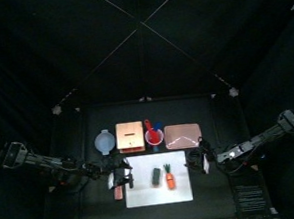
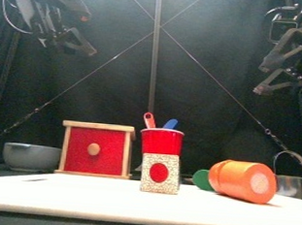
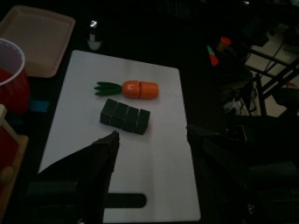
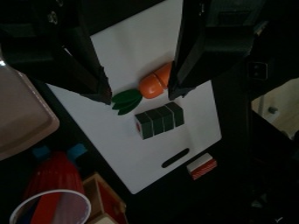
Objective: Put salmon sushi onto cutting board
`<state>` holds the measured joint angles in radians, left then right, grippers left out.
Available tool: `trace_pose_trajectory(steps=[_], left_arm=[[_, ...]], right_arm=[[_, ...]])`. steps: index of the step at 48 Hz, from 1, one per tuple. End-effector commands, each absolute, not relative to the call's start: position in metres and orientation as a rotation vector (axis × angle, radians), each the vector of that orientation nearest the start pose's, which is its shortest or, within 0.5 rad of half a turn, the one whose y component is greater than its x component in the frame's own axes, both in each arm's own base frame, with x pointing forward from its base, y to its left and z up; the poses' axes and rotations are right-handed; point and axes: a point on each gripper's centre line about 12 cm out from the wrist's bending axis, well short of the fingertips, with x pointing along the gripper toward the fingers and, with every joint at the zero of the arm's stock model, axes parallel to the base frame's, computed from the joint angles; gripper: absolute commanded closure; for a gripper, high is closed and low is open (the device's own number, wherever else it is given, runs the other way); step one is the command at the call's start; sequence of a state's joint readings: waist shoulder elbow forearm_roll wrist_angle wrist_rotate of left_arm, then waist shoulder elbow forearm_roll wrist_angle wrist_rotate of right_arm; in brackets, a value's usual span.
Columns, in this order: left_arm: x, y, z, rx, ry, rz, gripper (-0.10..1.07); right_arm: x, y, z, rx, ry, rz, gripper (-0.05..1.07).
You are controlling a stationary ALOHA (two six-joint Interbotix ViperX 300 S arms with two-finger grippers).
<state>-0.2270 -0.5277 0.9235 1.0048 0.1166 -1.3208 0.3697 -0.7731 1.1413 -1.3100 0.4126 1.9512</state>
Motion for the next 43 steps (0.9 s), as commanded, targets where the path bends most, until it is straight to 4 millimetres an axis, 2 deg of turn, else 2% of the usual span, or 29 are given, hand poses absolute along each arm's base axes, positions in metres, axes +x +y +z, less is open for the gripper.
trace_pose_trajectory(steps=[1, 10, 19, 27, 35, 39, 43], left_arm=[[0.280, -0.051, 0.255, -0.238, 0.445, -0.057, 0.03], [0.280, -0.049, 0.254, -0.261, 0.452, -0.043, 0.03], [0.280, -0.044, 0.252, -0.360, 0.474, 0.012, 0.02], [0.277, -0.029, 0.242, -0.490, 0.558, 0.188, 0.02], [0.257, -0.014, 0.215, -0.803, 0.766, 0.503, 0.03], [0.247, -0.019, 0.196, -0.911, 0.879, 0.607, 0.03], [0.248, -0.025, 0.182, -0.953, 0.939, 0.649, 0.03]], right_arm=[[0.214, 0.032, 0.228, 0.476, 0.407, -0.178, 0.15], [0.214, 0.032, 0.227, 0.475, 0.409, -0.181, 0.15], [0.214, 0.030, 0.227, 0.475, 0.408, -0.190, 0.15], [0.214, 0.024, 0.225, 0.477, 0.407, -0.216, 0.15], [0.214, 0.020, 0.222, 0.477, 0.412, -0.235, 0.15], [0.214, 0.019, 0.219, 0.476, 0.419, -0.242, 0.15], [0.213, 0.019, 0.216, 0.471, 0.429, -0.244, 0.15]])
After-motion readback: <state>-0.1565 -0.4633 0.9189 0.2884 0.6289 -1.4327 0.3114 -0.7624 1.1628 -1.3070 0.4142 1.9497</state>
